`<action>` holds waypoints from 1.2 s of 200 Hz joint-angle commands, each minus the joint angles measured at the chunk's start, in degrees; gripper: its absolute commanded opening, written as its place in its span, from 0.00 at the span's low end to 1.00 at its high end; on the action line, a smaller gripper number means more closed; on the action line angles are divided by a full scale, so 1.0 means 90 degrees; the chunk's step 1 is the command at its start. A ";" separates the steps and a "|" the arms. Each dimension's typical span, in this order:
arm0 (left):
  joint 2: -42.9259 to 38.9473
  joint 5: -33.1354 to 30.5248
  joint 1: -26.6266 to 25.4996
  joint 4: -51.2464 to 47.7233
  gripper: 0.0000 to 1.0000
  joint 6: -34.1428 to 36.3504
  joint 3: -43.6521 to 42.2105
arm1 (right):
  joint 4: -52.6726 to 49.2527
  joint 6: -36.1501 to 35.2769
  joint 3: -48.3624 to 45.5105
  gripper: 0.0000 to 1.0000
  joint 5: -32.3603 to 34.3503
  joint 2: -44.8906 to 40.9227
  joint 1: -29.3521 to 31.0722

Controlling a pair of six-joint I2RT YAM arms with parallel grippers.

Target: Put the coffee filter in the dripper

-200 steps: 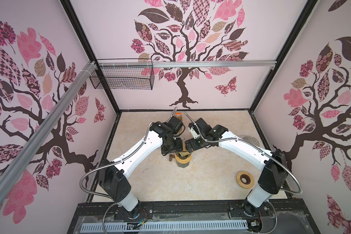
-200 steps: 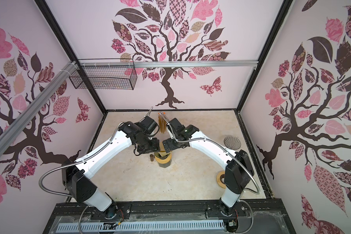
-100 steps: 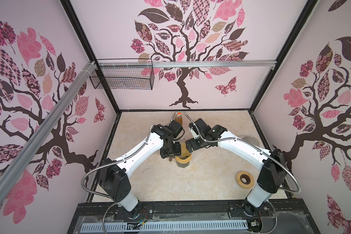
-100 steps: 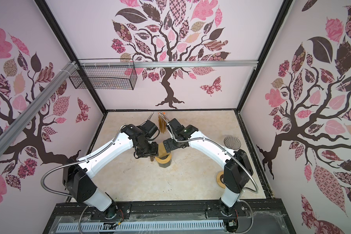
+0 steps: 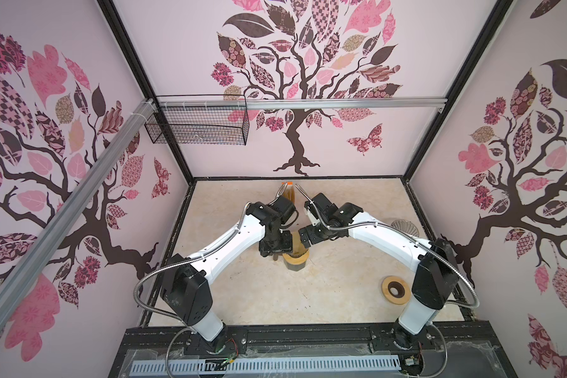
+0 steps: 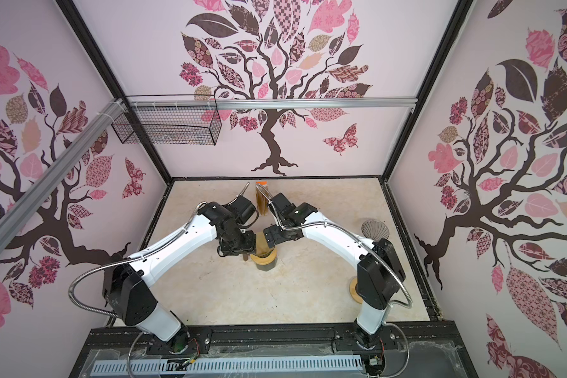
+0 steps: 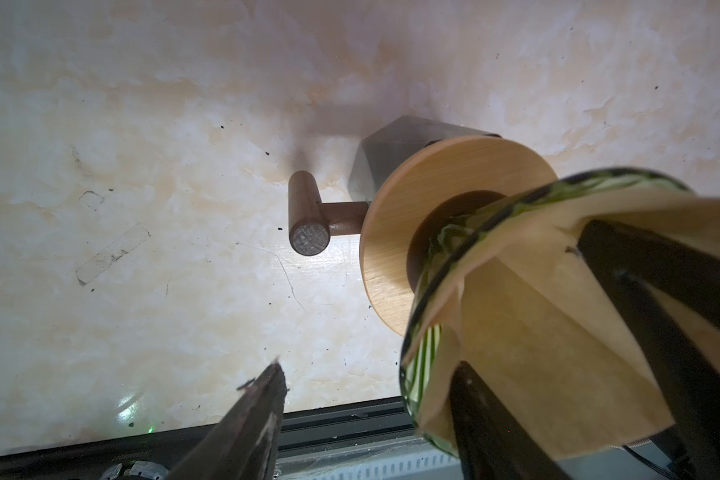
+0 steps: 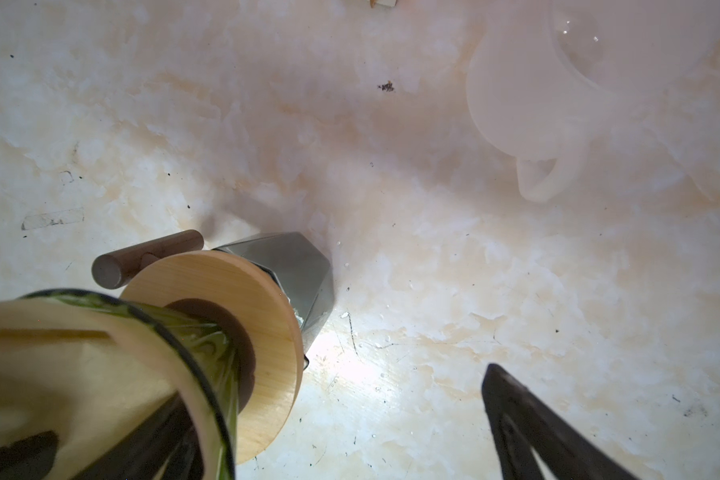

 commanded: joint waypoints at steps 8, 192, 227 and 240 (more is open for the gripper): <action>0.0108 -0.0110 -0.0009 0.0040 0.65 0.0016 -0.0194 | 0.0068 0.0034 -0.0054 1.00 0.0115 0.0137 0.0034; -0.0343 -0.0594 -0.0009 -0.0035 0.66 0.0041 0.0642 | 0.0089 -0.0004 -0.0062 1.00 -0.0046 0.0023 0.0026; -0.0029 -0.0657 -0.0009 -0.0085 0.66 0.0027 0.0743 | 0.0002 -0.0025 0.0037 1.00 -0.0086 -0.0074 0.0030; 0.0055 -0.0731 -0.0009 -0.0082 0.66 -0.0062 0.0737 | -0.0016 -0.0035 0.0047 1.00 -0.0115 -0.0115 0.0028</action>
